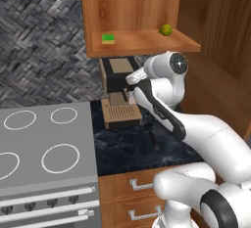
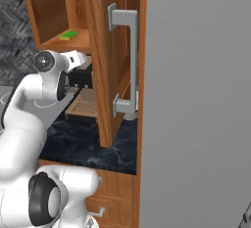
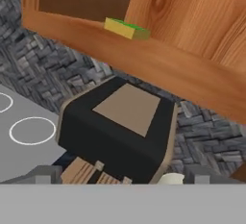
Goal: Pick the dish brush and sponge from the cabinet and place them on the counter.
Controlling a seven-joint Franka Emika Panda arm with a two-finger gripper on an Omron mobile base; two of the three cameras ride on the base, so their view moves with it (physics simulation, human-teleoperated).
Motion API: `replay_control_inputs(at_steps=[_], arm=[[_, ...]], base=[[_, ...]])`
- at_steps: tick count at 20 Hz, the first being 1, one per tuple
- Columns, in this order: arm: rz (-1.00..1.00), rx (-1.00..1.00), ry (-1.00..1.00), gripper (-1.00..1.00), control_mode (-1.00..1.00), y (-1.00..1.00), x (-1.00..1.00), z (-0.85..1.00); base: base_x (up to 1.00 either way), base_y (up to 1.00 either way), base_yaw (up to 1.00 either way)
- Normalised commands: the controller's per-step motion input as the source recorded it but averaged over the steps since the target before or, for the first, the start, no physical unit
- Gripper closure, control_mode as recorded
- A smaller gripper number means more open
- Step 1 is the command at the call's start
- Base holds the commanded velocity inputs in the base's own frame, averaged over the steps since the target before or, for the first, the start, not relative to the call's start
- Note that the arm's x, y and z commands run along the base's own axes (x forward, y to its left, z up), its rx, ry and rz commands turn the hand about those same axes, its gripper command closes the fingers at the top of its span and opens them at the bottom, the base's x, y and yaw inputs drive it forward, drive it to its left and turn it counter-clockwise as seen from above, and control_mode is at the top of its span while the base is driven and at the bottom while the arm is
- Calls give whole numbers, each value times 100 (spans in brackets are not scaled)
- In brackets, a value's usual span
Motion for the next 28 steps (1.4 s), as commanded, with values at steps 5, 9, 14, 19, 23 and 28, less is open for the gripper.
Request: replay_control_inputs(at_steps=[5, 9, 14, 19, 23, 28], arm=[[-2, 8, 0, -100, -100, -1, 5, 35], [-1, 9, 0, -100, -100, -2, 0, 29], [0, 11, 0, -100, -100, -5, 0, 22], [0, 11, 0, -100, -100, -1, 4, 24], [0, 16, 5, -100, -100, 0, 7, 21], [-1, 7, 5, -100, -100, 0, 12, 17]], base=[[0, 0, 0], [0, 0, 0], [0, 0, 0], [0, 0, 0], [0, 0, 0], [0, 0, 0]])
